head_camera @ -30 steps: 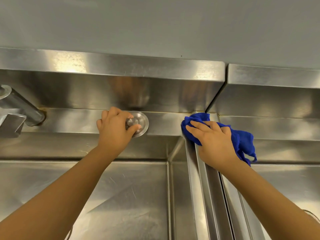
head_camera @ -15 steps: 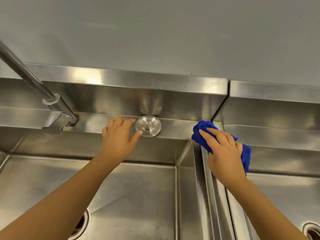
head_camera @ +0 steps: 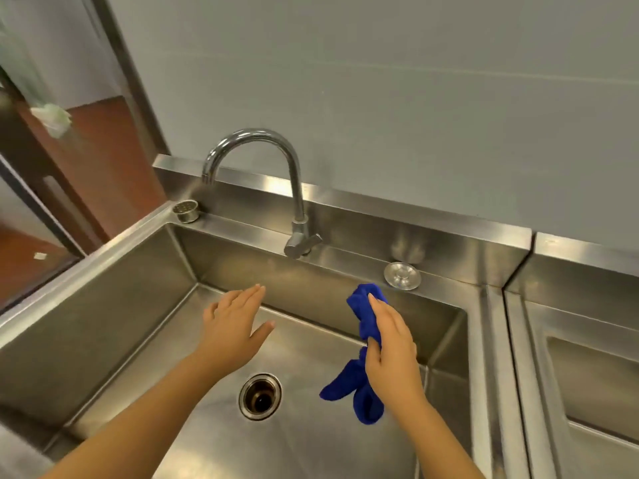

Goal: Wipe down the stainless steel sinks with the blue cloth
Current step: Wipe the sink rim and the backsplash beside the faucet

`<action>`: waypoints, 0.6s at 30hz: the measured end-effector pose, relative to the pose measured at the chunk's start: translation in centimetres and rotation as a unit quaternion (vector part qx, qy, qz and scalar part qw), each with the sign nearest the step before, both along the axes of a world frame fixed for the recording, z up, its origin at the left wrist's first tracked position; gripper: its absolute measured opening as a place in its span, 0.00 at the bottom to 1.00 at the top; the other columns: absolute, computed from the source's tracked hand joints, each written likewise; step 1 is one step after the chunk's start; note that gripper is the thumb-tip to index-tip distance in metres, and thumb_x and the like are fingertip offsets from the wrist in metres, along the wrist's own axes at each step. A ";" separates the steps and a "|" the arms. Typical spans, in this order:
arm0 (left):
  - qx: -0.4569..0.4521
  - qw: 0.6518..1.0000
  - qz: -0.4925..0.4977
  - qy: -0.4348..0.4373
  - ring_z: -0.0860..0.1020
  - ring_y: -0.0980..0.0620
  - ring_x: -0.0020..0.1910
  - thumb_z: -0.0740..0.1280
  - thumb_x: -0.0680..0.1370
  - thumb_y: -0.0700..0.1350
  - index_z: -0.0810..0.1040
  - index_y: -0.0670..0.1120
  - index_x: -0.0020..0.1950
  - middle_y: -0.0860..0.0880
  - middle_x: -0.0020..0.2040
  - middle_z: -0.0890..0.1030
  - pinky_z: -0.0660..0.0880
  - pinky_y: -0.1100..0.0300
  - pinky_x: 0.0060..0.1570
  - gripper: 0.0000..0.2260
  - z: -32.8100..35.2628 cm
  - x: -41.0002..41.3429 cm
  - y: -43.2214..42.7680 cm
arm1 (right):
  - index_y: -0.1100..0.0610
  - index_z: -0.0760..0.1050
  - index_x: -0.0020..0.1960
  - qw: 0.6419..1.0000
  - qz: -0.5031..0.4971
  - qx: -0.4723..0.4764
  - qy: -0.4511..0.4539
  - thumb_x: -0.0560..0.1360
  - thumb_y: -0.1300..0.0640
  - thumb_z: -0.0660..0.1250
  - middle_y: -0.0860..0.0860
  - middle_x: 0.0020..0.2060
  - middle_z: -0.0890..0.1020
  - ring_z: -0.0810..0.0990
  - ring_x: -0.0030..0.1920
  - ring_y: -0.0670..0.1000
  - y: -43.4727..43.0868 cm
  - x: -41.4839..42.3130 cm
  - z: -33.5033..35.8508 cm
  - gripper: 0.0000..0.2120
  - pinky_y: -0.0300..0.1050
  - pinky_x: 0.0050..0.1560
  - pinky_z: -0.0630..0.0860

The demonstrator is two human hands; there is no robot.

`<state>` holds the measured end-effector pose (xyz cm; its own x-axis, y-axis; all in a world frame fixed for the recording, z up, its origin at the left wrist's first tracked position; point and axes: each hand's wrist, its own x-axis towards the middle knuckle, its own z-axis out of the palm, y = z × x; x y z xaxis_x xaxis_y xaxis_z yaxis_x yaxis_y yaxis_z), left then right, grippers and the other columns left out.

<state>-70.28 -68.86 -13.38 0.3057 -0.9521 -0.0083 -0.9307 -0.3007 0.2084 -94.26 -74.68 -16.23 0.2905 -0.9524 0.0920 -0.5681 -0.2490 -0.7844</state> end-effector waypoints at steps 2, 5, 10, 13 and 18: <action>-0.014 0.999 0.028 -0.005 0.55 0.52 0.75 0.57 0.81 0.59 0.56 0.53 0.78 0.57 0.77 0.57 0.52 0.49 0.71 0.27 0.9 2.8 2.9 | 0.49 0.62 0.75 1.000 0.026 -0.004 -0.009 0.75 0.72 0.58 0.46 0.72 0.64 0.67 0.65 0.47 1.9 3.2 0.8 0.32 0.41 0.64 0.65; -0.029 0.998 0.059 -0.013 0.56 0.52 0.74 0.57 0.81 0.58 0.57 0.53 0.78 0.56 0.77 0.59 0.53 0.50 0.70 0.27 1.4 7.4 6.3 | 0.50 0.64 0.74 0.997 0.066 -0.020 -0.019 0.74 0.72 0.59 0.46 0.71 0.66 0.69 0.66 0.49 4.3 7.6 1.4 0.32 0.54 0.66 0.68; -0.021 0.998 0.055 -0.018 0.59 0.53 0.73 0.57 0.82 0.53 0.61 0.55 0.76 0.57 0.75 0.63 0.53 0.53 0.67 0.22 1.6 15.5 9.8 | 0.51 0.66 0.72 0.996 0.061 -0.014 -0.060 0.73 0.73 0.58 0.46 0.69 0.68 0.72 0.62 0.51 6.8 15.3 1.3 0.31 0.53 0.61 0.73; -0.011 0.999 0.034 -0.022 0.62 0.52 0.71 0.57 0.82 0.49 0.65 0.55 0.74 0.58 0.73 0.67 0.53 0.54 0.65 0.19 1.8 21.4 11.2 | 0.51 0.67 0.71 0.996 0.042 -0.005 -0.080 0.73 0.73 0.58 0.46 0.67 0.70 0.72 0.62 0.50 8.4 20.9 1.0 0.31 0.44 0.58 0.72; -0.047 0.998 0.041 -0.006 0.73 0.51 0.63 0.61 0.81 0.43 0.79 0.52 0.63 0.56 0.62 0.79 0.58 0.53 0.63 0.13 1.4 29.5 12.2 | 0.50 0.68 0.71 0.990 0.047 0.037 -0.124 0.74 0.74 0.57 0.43 0.64 0.70 0.72 0.57 0.36 10.4 28.6 1.2 0.31 0.27 0.49 0.71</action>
<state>-40.77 -56.62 -11.95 0.3829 -0.9199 0.0845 -0.9061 -0.3563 0.2280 -65.69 -64.28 -15.02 0.3551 -0.9293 0.1017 -0.3330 -0.2274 -0.9151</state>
